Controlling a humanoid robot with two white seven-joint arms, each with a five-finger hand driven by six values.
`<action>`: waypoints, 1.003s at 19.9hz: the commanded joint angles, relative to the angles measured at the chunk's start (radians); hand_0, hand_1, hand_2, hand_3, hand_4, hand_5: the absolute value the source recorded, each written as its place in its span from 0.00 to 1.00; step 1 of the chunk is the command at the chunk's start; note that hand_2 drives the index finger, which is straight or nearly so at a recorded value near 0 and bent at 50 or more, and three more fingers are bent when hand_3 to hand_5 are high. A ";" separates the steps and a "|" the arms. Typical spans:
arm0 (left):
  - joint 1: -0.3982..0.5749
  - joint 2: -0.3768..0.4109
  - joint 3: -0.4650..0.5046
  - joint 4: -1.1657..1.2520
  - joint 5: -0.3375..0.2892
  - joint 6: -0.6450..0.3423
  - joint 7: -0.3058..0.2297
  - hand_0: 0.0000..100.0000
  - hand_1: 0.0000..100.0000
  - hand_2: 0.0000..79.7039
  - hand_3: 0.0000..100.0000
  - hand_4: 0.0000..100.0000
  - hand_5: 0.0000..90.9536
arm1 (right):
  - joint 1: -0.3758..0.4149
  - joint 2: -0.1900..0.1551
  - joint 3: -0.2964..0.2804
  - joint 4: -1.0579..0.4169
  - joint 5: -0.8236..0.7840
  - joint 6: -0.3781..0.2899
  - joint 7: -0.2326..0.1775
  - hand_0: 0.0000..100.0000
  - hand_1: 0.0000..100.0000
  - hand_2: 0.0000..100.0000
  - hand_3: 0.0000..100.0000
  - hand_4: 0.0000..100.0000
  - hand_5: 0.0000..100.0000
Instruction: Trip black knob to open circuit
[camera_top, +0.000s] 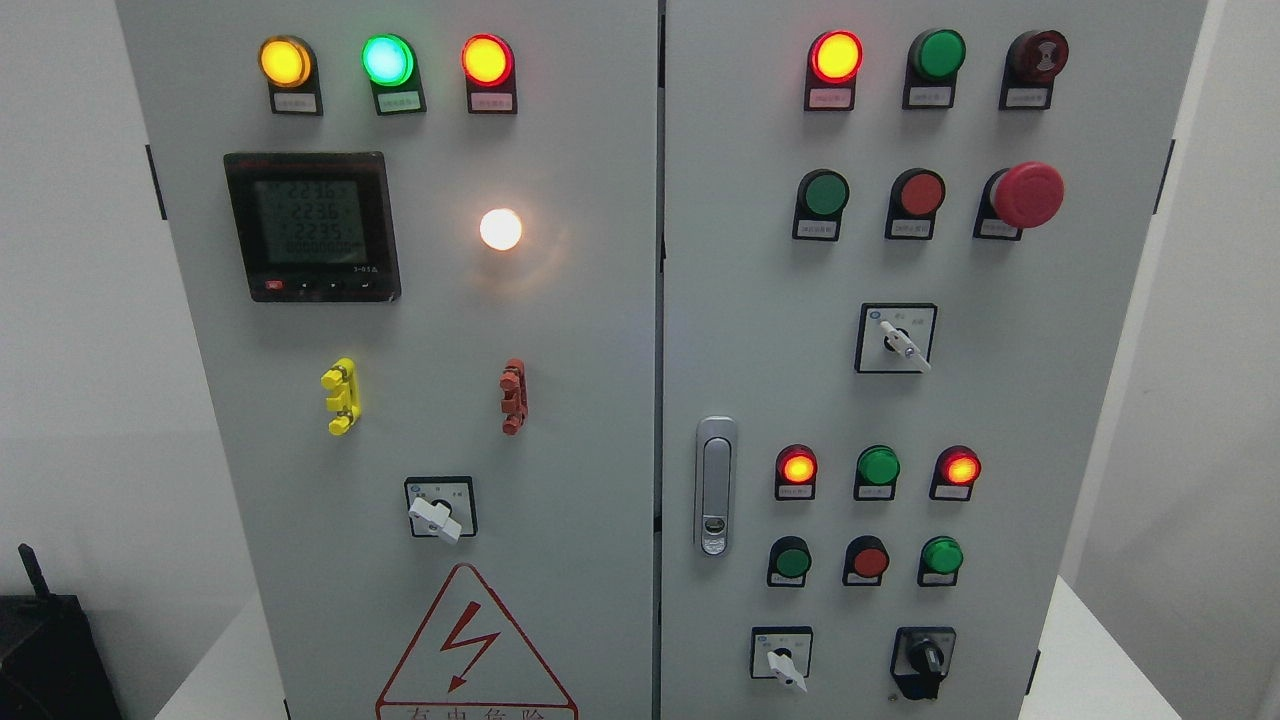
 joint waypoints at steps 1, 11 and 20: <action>0.000 0.000 -0.001 -0.016 0.000 0.000 0.001 0.12 0.39 0.00 0.00 0.00 0.00 | 0.044 0.000 -0.002 -0.196 -0.002 -0.118 -0.041 0.00 0.08 0.00 0.03 0.00 0.00; 0.000 0.000 -0.001 -0.016 0.002 0.000 0.001 0.12 0.39 0.00 0.00 0.00 0.00 | 0.166 -0.051 0.073 -0.680 0.006 -0.248 -0.072 0.00 0.03 0.00 0.11 0.07 0.03; 0.000 0.000 0.001 -0.016 0.000 0.000 0.001 0.12 0.39 0.00 0.00 0.00 0.00 | 0.231 -0.071 0.080 -1.023 0.006 -0.324 -0.109 0.00 0.00 0.00 0.14 0.09 0.07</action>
